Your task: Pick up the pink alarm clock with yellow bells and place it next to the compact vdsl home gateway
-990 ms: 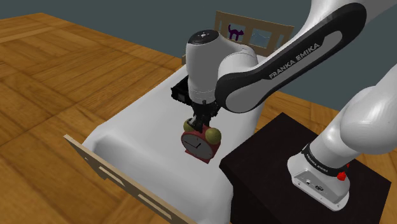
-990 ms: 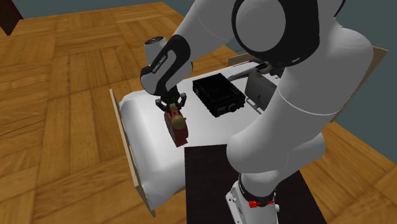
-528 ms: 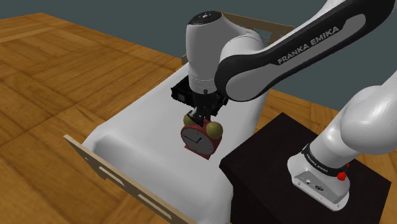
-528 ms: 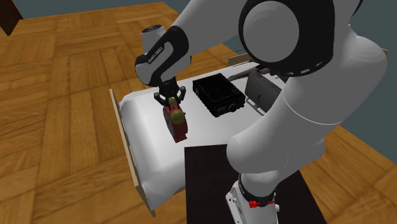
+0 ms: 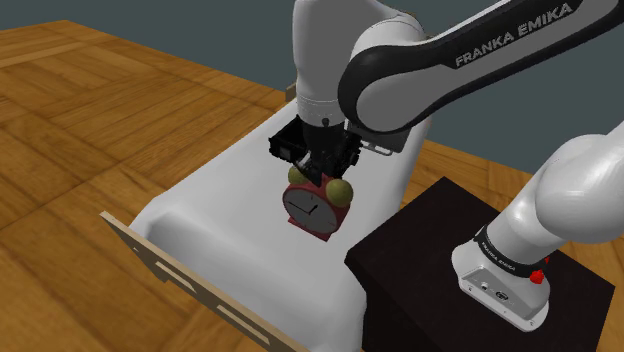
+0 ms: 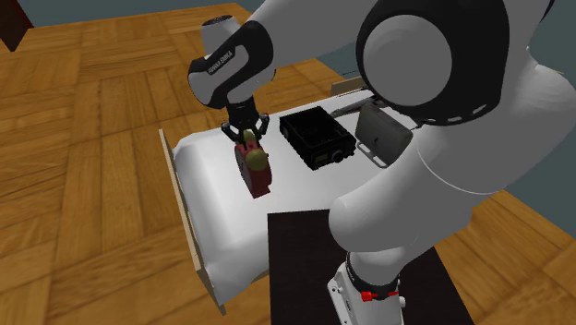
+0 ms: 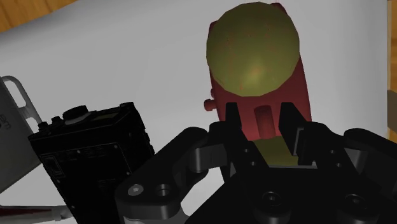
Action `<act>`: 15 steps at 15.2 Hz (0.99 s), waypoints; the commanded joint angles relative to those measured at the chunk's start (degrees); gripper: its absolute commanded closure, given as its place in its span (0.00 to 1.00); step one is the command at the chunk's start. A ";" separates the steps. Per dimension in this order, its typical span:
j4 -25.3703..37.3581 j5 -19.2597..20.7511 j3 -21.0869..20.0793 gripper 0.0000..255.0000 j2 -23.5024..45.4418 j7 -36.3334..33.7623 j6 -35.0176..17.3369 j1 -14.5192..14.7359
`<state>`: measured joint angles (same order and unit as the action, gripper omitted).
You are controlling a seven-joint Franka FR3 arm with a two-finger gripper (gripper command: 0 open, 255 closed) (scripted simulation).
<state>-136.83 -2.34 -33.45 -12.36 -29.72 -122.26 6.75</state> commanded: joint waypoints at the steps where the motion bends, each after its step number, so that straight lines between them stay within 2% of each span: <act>1: 0.96 -0.51 0.23 1.00 -1.01 0.39 1.73 0.17; 15: 8.23 -2.10 2.15 1.00 -5.51 2.66 13.01 0.47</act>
<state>-129.26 -4.42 -31.47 -17.61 -27.23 -110.02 7.25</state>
